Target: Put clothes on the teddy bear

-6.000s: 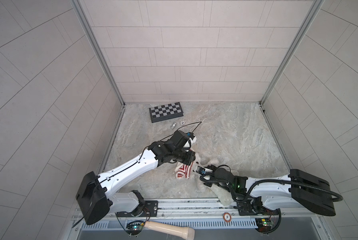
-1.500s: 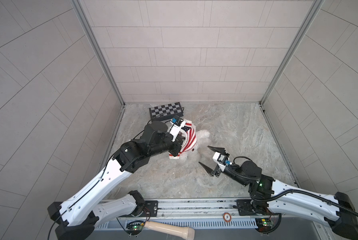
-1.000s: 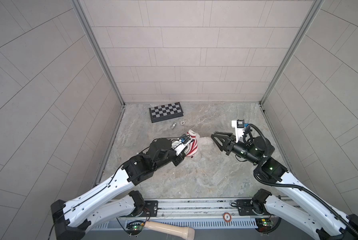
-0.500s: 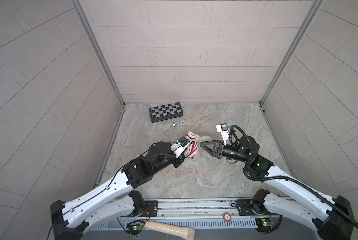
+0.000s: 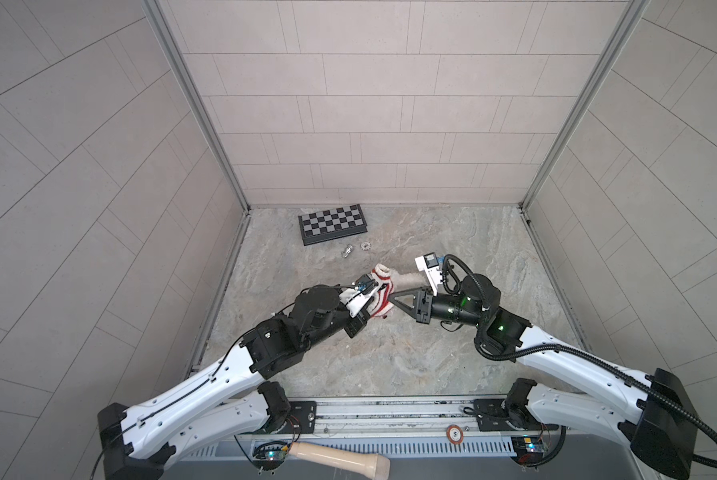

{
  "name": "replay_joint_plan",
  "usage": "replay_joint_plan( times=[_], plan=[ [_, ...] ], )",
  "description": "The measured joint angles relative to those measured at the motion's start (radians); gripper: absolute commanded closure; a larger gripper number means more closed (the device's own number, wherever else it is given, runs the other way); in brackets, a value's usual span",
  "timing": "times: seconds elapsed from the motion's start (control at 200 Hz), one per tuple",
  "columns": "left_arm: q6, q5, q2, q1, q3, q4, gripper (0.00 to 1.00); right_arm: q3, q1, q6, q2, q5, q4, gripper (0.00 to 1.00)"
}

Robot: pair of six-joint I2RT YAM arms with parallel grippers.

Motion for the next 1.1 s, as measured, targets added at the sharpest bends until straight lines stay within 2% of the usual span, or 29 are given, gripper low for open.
replay_joint_plan(
  times=[0.265,0.451,0.681,0.876,0.941,0.991,1.101],
  plan=[
    [0.005,0.034,-0.034,-0.003,0.0,-0.048,1.0,-0.013,-0.03,-0.025,-0.122,0.106,-0.029,1.0],
    [0.004,0.06,-0.068,-0.004,0.0,-0.095,1.0,-0.023,-0.055,-0.055,-0.125,0.199,-0.081,1.0],
    [-0.046,0.063,-0.118,-0.004,-0.023,-0.094,1.0,-0.095,-0.059,-0.079,-0.063,0.22,-0.098,1.0],
    [-0.119,0.016,-0.111,-0.005,-0.023,-0.093,1.0,-0.129,-0.06,-0.105,-0.074,0.216,-0.135,1.0],
    [-0.155,0.003,-0.107,-0.005,-0.023,-0.093,1.0,-0.13,-0.06,-0.122,-0.095,0.209,-0.147,0.93],
    [-0.183,-0.004,-0.104,-0.005,-0.02,-0.093,1.0,-0.129,-0.058,-0.138,-0.114,0.207,-0.153,0.8],
    [-0.261,-0.023,-0.089,-0.005,0.006,-0.093,1.0,-0.115,-0.037,-0.186,-0.175,0.213,-0.171,0.58]
  ],
)
